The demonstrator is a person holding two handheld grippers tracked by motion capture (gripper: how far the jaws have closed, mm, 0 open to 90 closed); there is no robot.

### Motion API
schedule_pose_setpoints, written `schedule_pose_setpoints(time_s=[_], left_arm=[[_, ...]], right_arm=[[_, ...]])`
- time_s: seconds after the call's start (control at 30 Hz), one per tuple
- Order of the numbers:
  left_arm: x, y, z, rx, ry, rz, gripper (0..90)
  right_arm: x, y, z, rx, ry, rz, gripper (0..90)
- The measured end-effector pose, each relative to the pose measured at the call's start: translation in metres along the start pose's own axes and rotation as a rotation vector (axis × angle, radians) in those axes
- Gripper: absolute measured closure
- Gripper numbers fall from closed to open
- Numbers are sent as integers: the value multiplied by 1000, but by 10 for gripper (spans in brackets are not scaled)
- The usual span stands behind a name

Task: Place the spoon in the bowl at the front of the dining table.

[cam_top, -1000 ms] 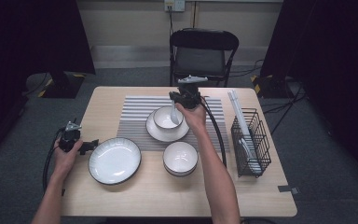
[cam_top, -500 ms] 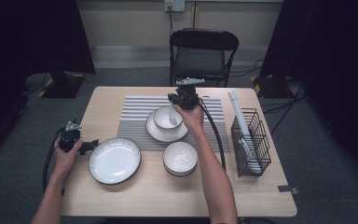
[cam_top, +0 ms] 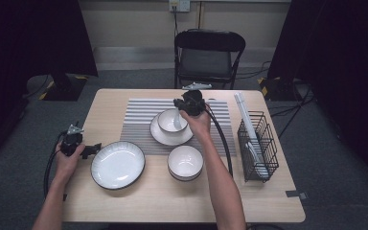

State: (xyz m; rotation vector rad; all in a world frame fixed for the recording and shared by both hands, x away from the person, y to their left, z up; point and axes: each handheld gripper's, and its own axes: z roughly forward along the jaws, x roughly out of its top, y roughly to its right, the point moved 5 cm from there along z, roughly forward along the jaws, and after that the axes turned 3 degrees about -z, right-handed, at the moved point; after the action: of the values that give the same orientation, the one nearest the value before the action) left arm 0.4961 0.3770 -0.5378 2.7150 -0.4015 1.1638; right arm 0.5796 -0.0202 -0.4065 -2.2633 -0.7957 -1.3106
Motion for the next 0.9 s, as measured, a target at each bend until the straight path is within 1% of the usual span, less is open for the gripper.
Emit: schedule_pose_setpoints(time_s=[0.13, 0.27, 0.3, 0.5, 0.63, 0.9], left_arm=[[0, 0, 0, 0, 0, 0, 75], [0, 0, 0, 0, 0, 0, 75], [0, 0, 0, 0, 0, 0, 75], [0, 0, 0, 0, 0, 0, 75], [0, 0, 0, 0, 0, 0, 75], [0, 0, 0, 0, 0, 0, 75]], right_arm=[[-3, 0, -3, 0, 3, 1, 864], [-7, -2, -5, 0, -2, -13, 863], [-8, -2, -6, 1, 1, -7, 863], [-12, -6, -8, 4, 6, -22, 861], [-15, -8, -8, 9, -3, -27, 860], [-19, -10, -11, 15, 8, -36, 859]])
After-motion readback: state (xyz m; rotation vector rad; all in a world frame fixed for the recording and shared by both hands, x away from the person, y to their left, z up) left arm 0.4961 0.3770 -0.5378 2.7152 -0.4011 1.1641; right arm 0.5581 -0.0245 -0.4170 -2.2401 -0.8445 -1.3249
